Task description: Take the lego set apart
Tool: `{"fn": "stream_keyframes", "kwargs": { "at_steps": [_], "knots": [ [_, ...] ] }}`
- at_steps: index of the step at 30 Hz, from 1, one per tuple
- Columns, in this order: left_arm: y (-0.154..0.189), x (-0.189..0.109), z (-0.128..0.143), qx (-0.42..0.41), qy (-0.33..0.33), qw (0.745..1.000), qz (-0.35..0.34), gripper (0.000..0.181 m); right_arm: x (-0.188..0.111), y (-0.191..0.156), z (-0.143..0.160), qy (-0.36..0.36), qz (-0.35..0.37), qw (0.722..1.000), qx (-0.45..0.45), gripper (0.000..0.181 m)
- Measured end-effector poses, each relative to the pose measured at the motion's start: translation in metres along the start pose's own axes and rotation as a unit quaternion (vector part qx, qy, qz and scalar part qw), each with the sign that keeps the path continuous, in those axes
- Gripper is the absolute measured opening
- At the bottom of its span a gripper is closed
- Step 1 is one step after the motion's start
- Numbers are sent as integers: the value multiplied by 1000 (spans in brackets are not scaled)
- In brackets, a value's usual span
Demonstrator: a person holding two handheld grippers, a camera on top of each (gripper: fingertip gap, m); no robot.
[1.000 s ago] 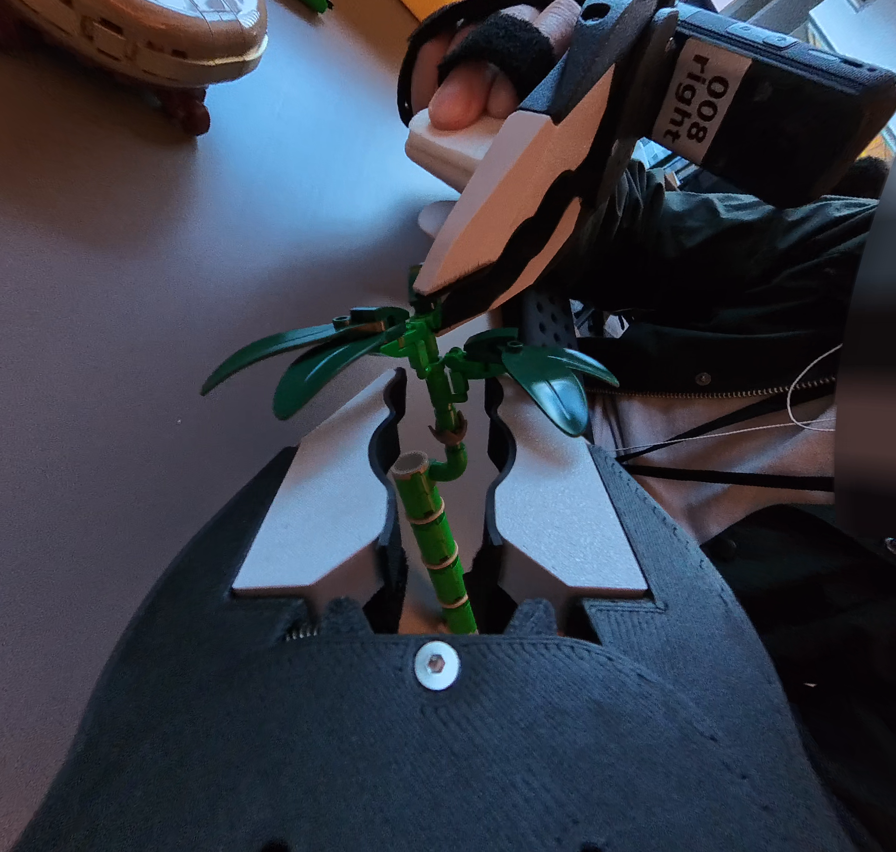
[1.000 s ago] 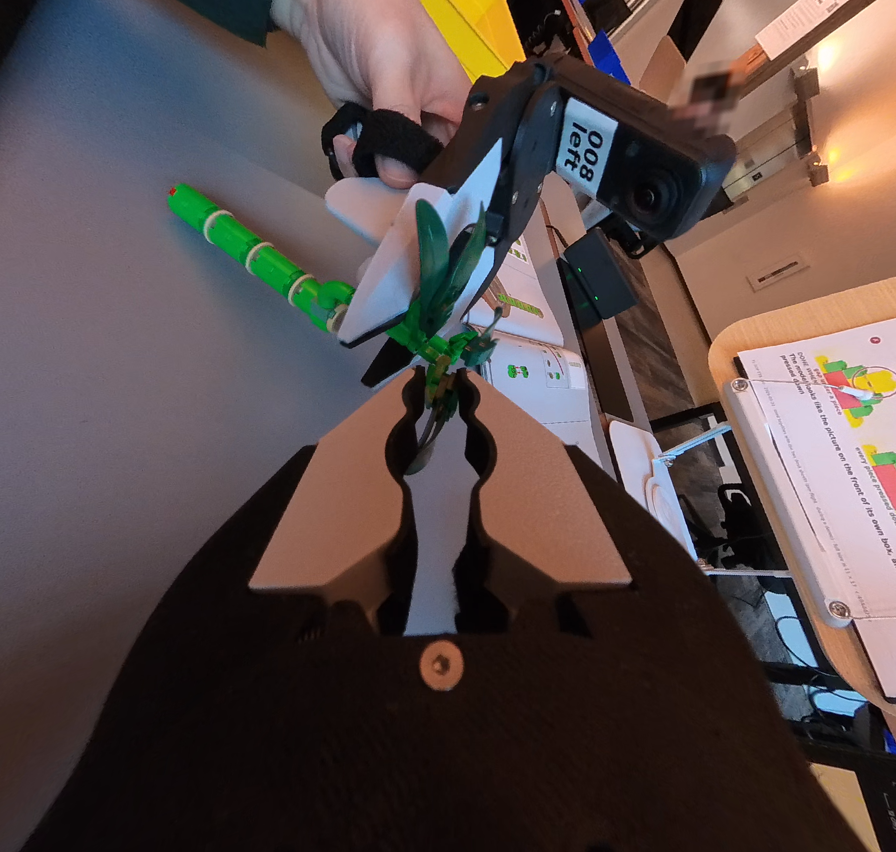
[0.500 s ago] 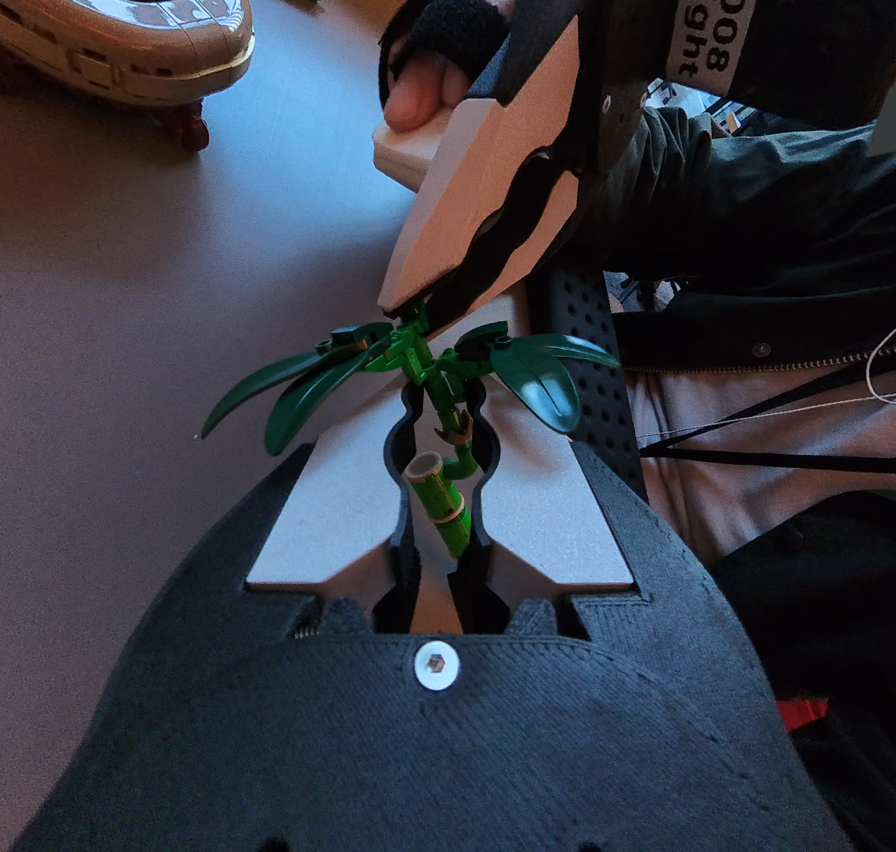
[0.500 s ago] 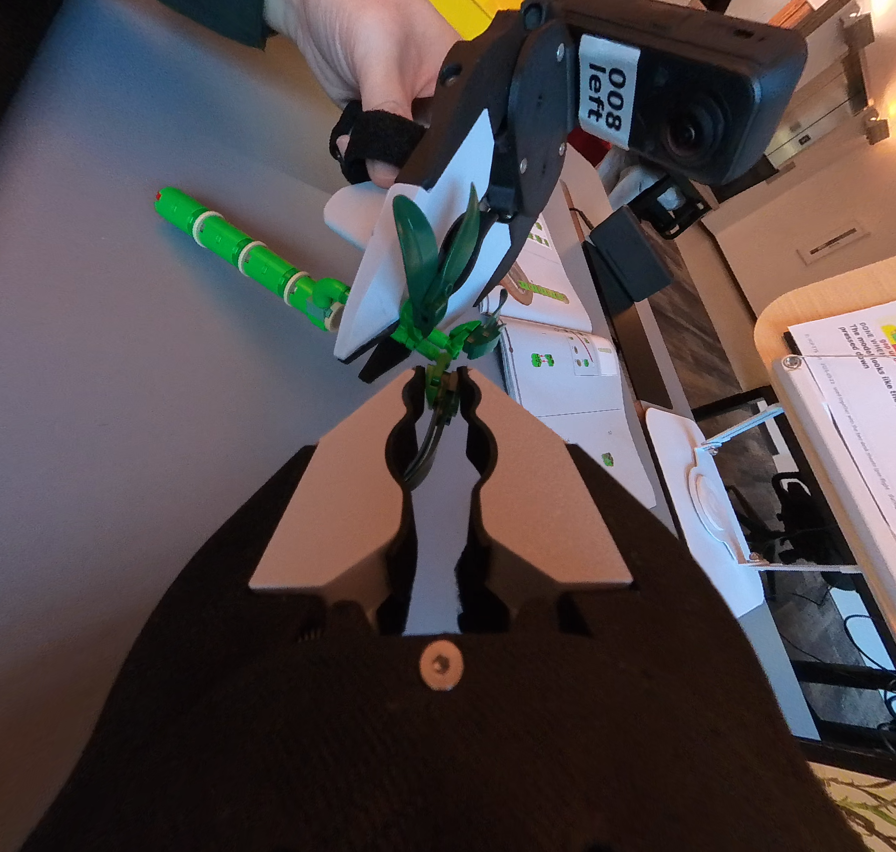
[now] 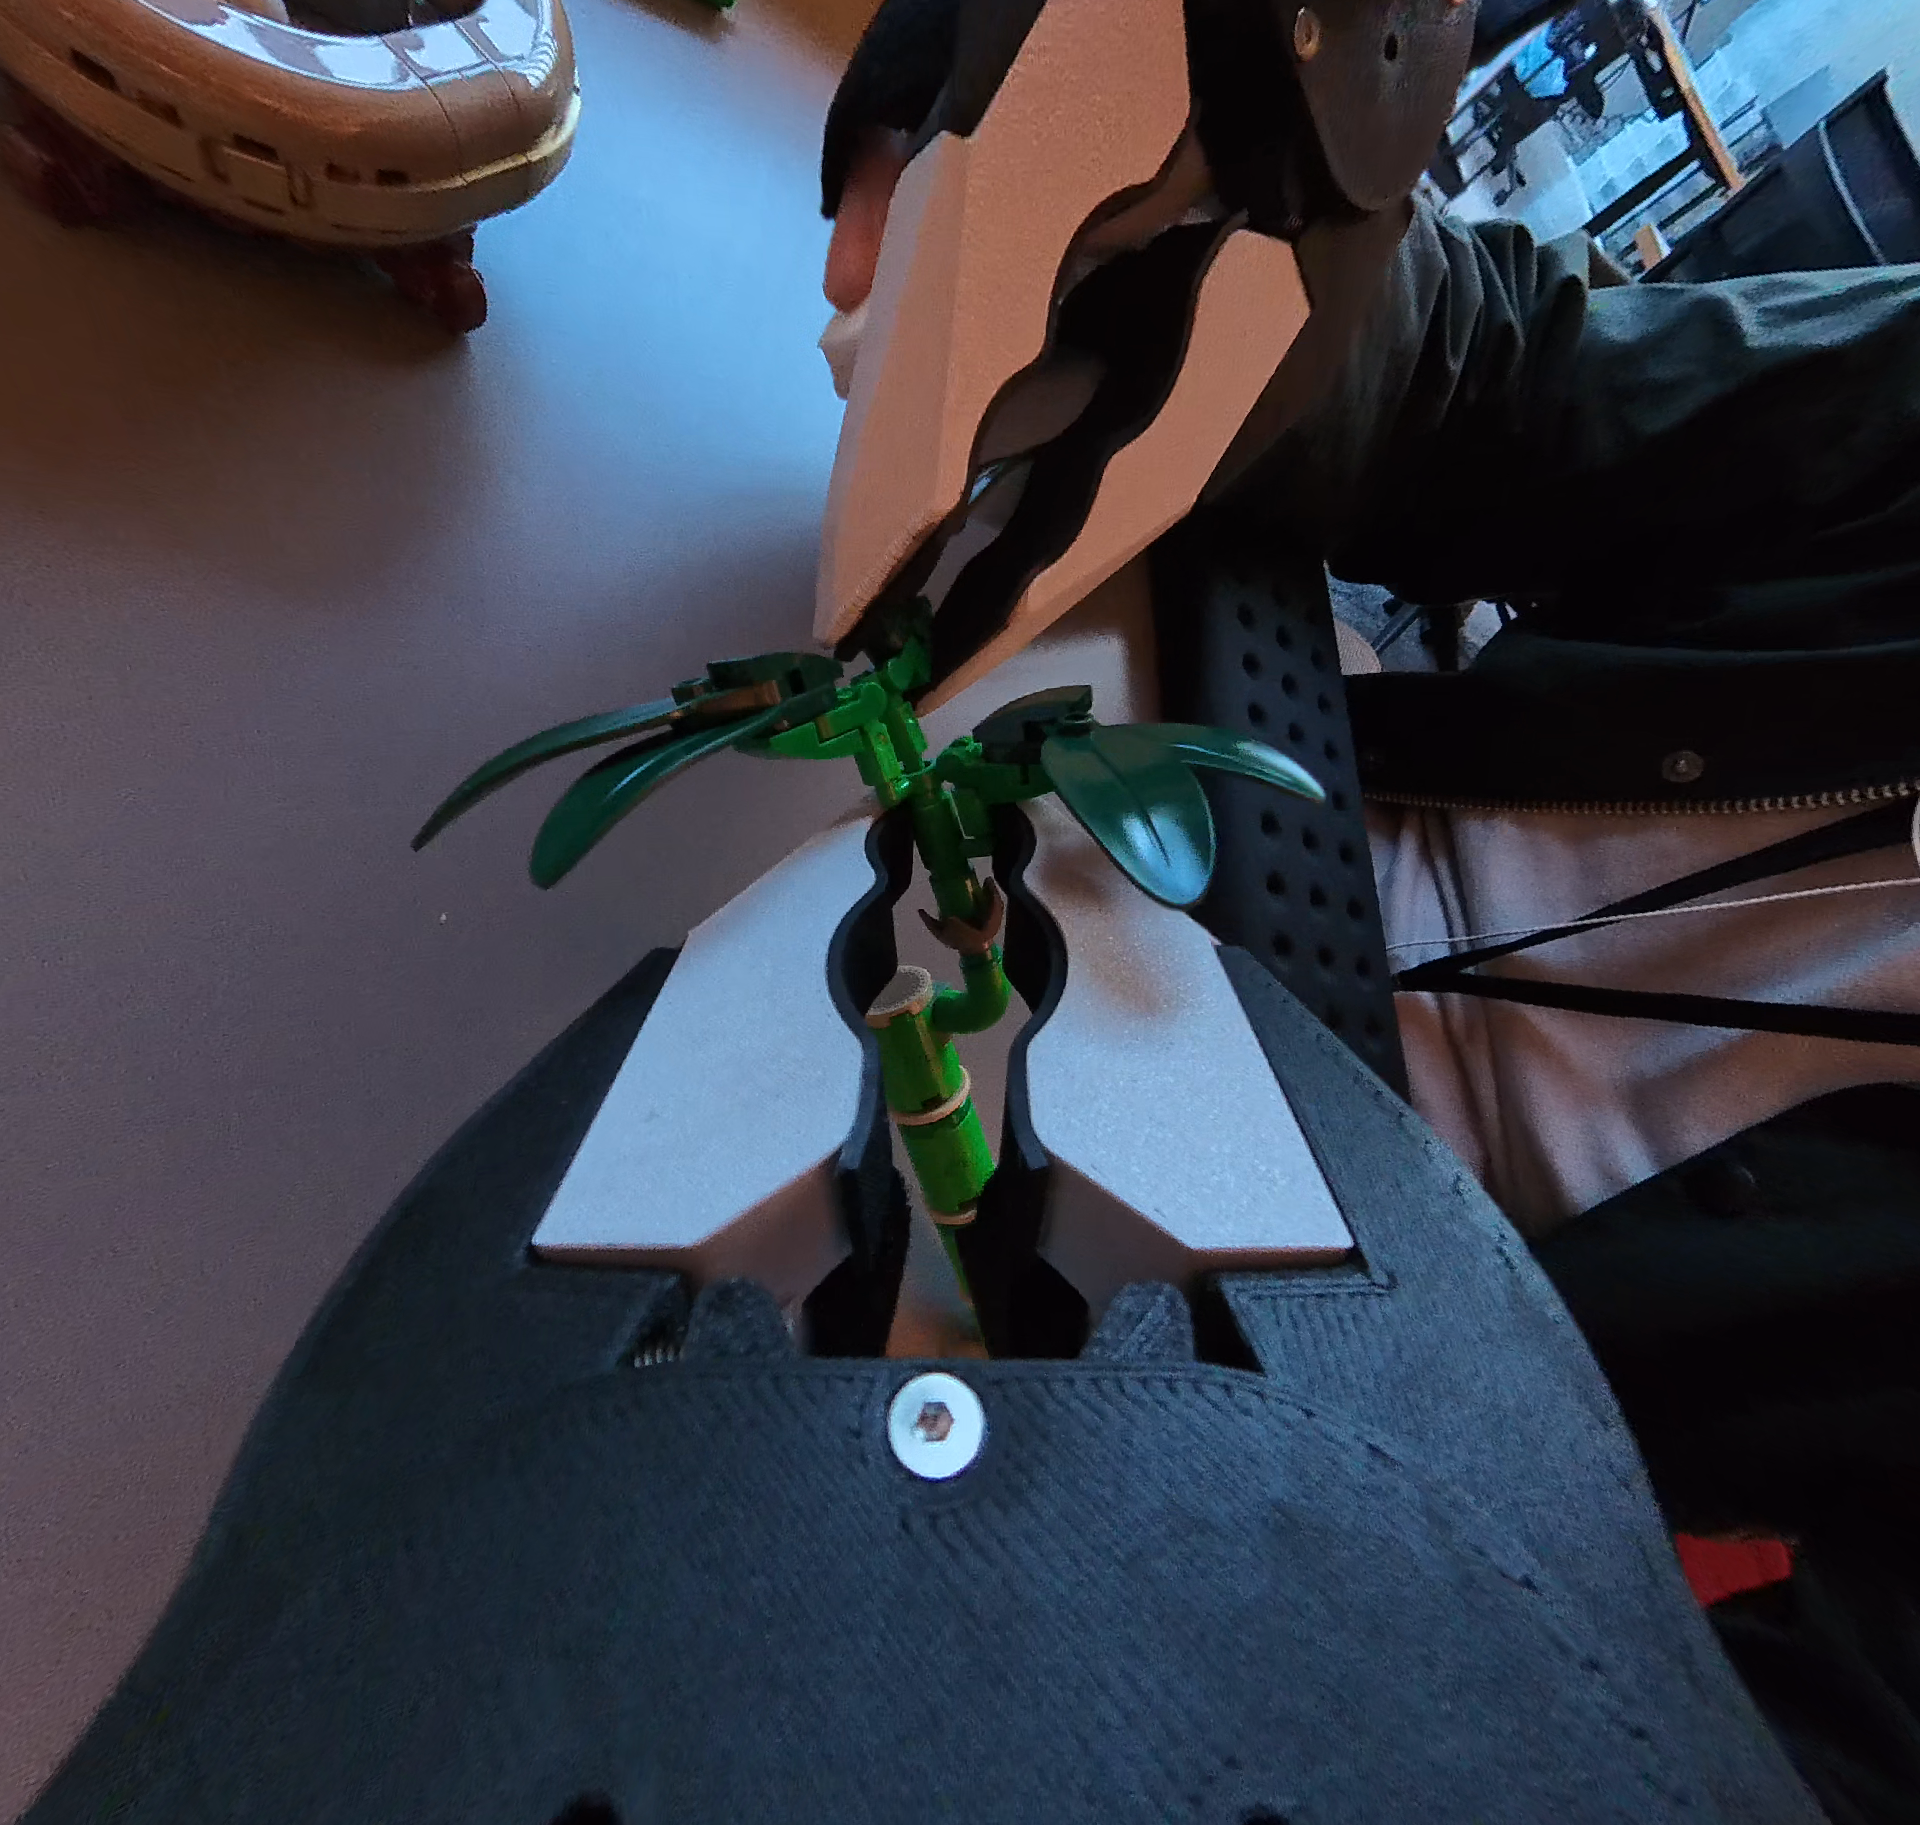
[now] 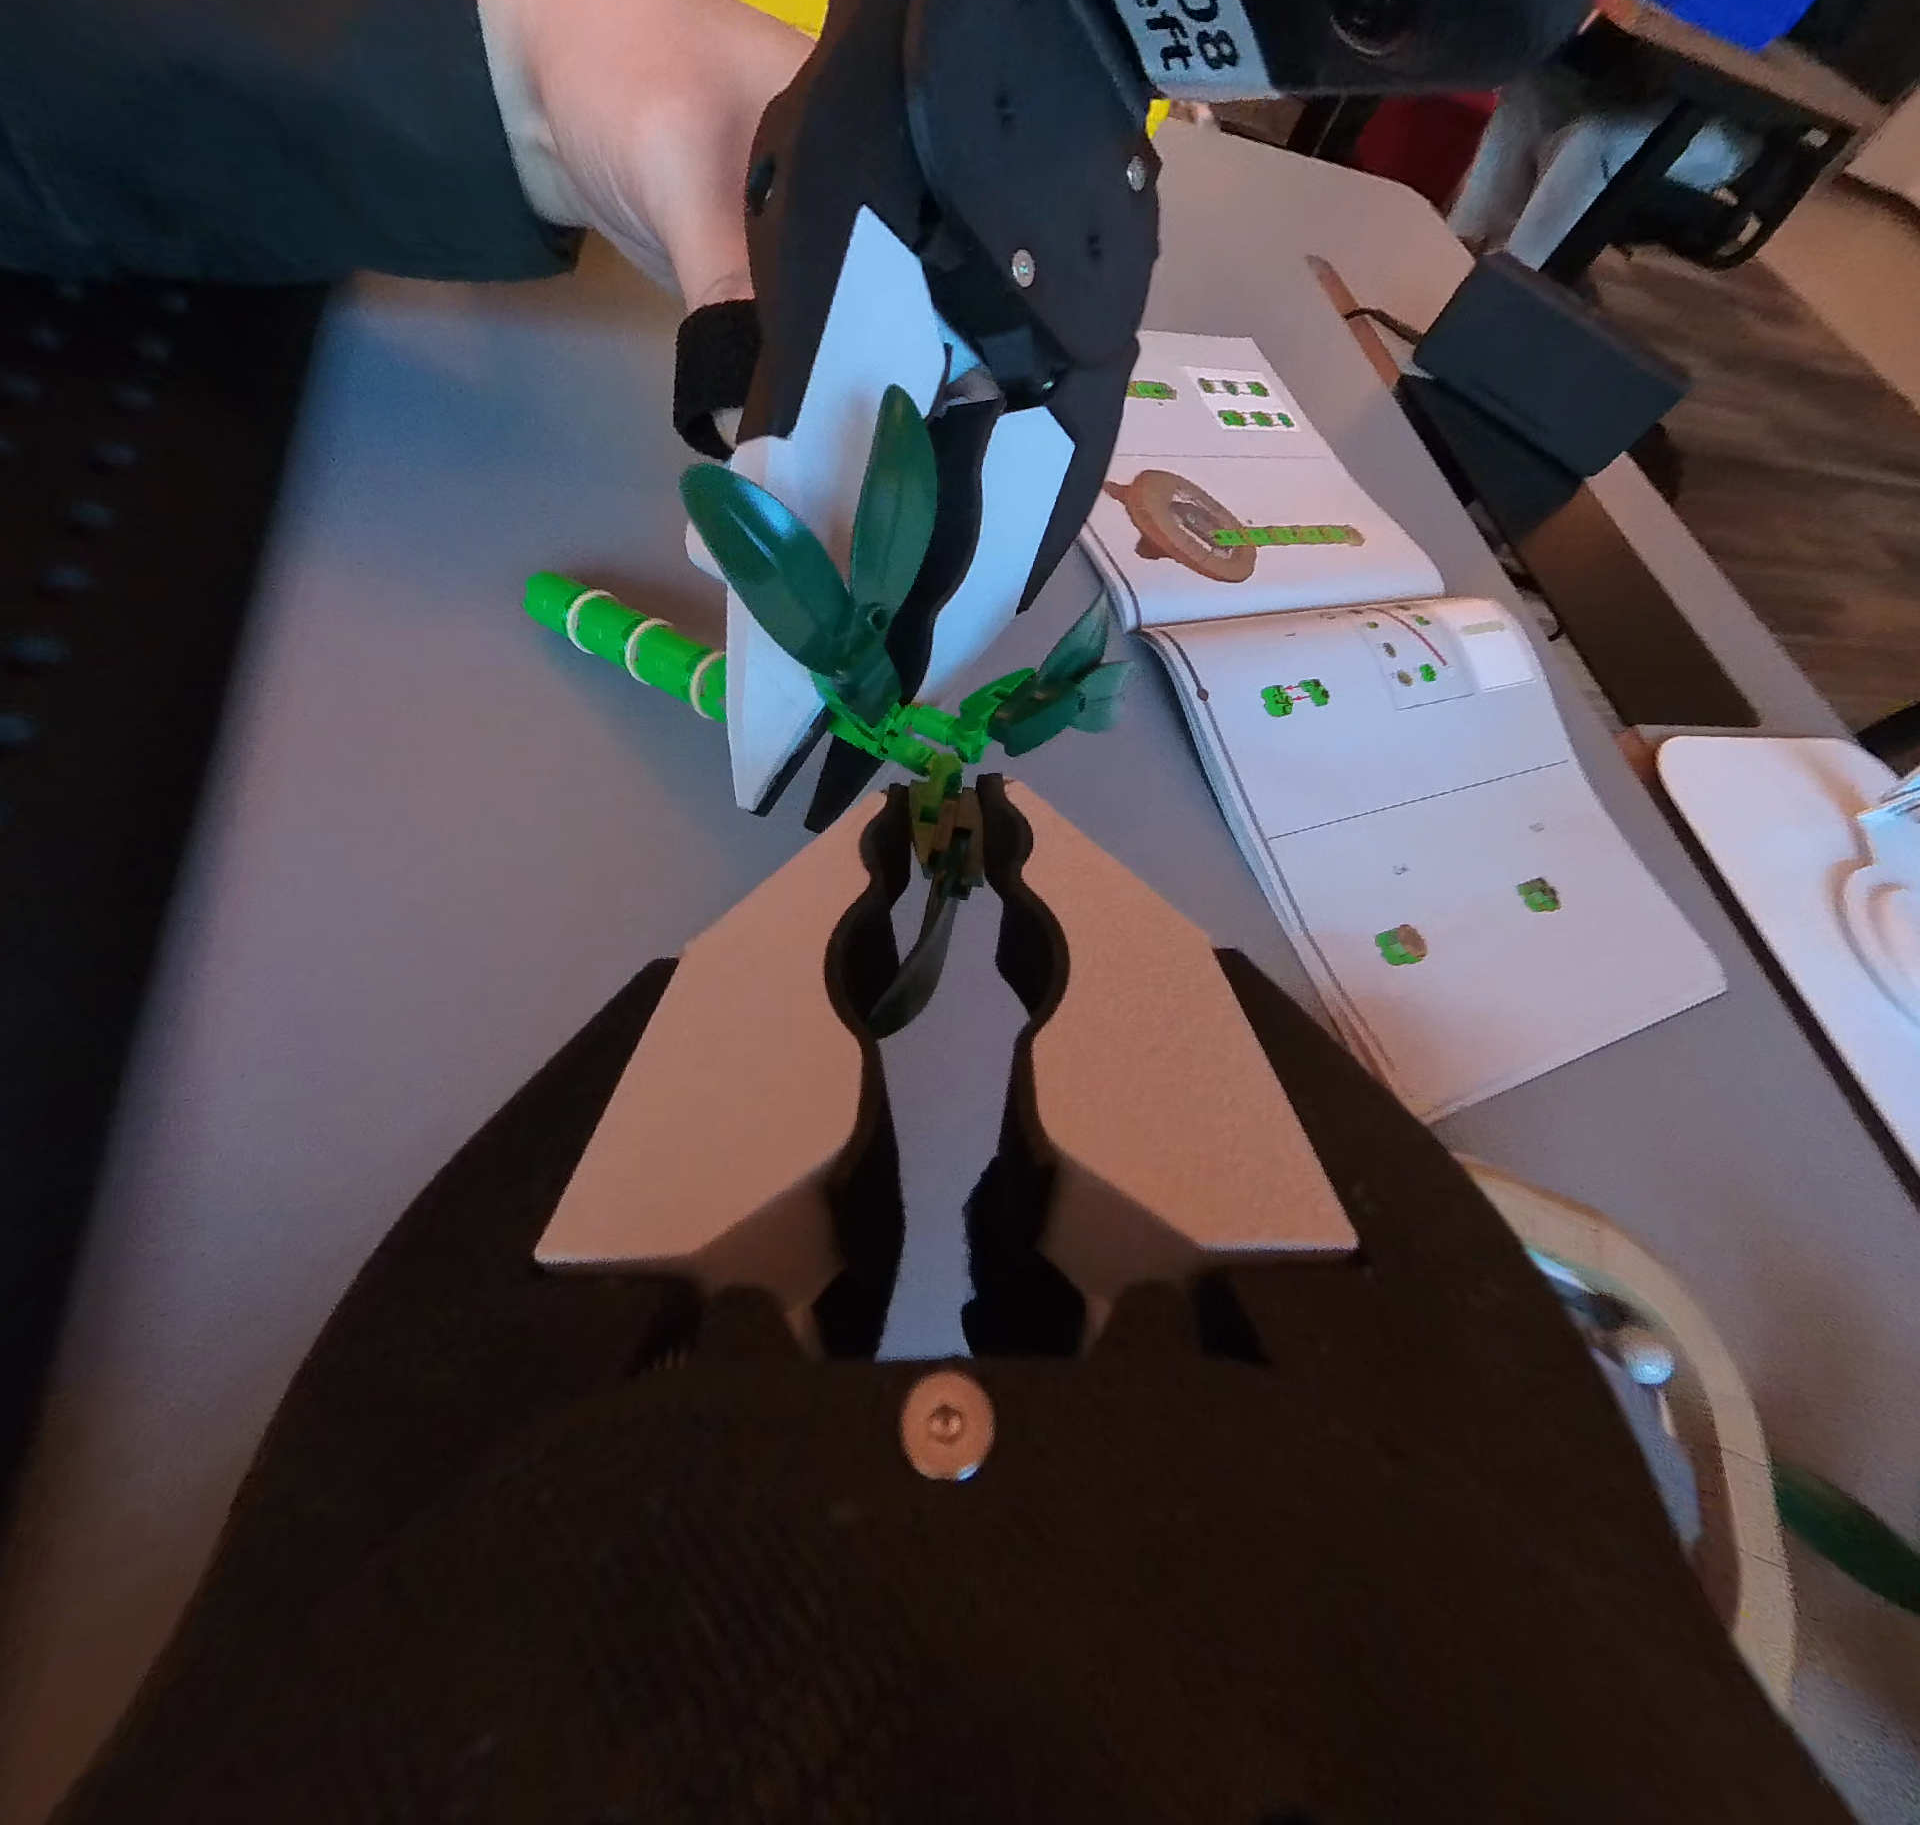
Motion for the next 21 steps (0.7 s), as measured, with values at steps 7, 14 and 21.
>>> {"fn": "stream_keyframes", "kwargs": {
  "at_steps": [7,14,21],
  "knots": [
    [2,-4,-8,-13,27,1000,8,13,-4,6,-3,21,-11,998,63,12],
    [2,-5,-11,-14,36,999,9,13,-5,9,-4,30,-23,993,109,13],
    [-4,-1,10,-39,-20,999,1,13,-25,48,4,29,93,990,102,13]
  ]
}}
Point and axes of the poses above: each gripper's, where its closed fingertips meet, x out along the fingers, z out of its underside, y = z × x across the jaws, the point moved 1 cm from there along -x, back along the fingers, and after that the axes turned 1 degree about y, right-handed, at the moved point
